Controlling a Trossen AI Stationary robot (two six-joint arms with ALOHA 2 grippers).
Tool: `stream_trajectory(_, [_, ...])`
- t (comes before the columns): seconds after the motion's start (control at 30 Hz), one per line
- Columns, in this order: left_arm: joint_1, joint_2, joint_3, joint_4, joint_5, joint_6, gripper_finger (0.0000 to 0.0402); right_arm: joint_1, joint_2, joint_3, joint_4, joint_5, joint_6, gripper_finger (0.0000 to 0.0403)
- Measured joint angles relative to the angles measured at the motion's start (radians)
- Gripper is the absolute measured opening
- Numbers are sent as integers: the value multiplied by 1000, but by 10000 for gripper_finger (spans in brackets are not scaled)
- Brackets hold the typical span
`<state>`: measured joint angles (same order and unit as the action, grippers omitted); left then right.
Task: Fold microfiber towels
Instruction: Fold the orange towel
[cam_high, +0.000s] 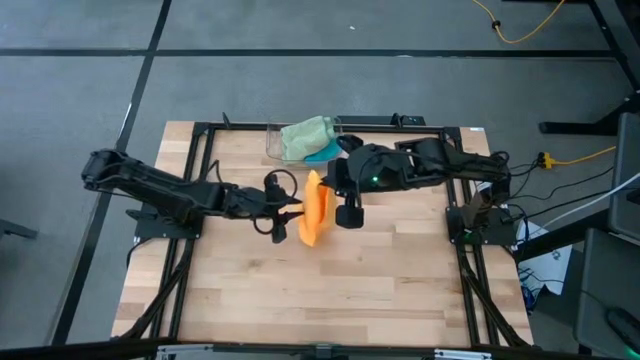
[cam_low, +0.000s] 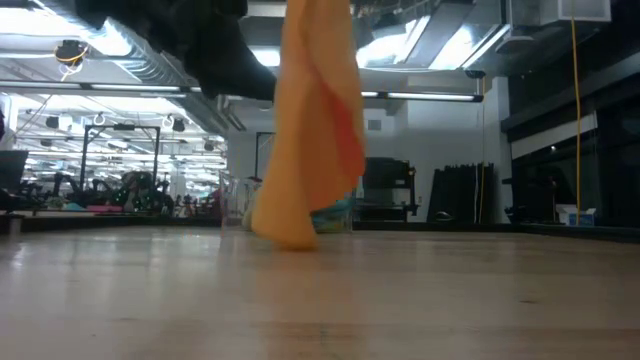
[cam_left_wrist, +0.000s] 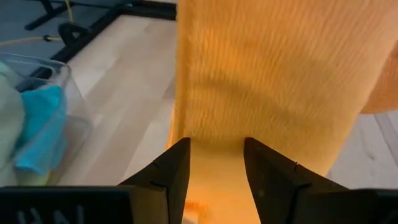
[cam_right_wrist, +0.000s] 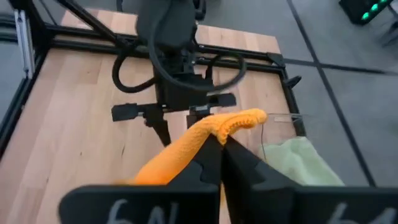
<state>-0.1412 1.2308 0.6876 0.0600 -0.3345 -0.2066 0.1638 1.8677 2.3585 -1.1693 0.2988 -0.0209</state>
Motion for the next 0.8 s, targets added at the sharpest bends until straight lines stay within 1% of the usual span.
stream_trajectory(0.13, [16, 44, 0, 1, 35, -1, 142, 18, -27, -5, 18, 22, -37, 5])
stream_trajectory(0.4, [63, 127, 0, 8, 40, -2, 142, 58, -56, -2, 9, 67, -40, 5])
stream_trajectory(0.5, [79, 151, 0, 22, 80, -4, 142, 76, -63, -1, -7, 68, -40, 5])
stream_trajectory(0.6, [88, 180, 1, 80, 134, -22, 142, 88, -63, -2, -20, 76, -38, 5])
stream_trajectory(0.73, [91, 229, 1, 150, 181, -64, 142, 96, -63, -2, -20, 137, -38, 5])
stream_trajectory(0.8, [91, 255, 1, 171, 201, -90, 142, 96, -63, -2, -21, 146, -37, 5])
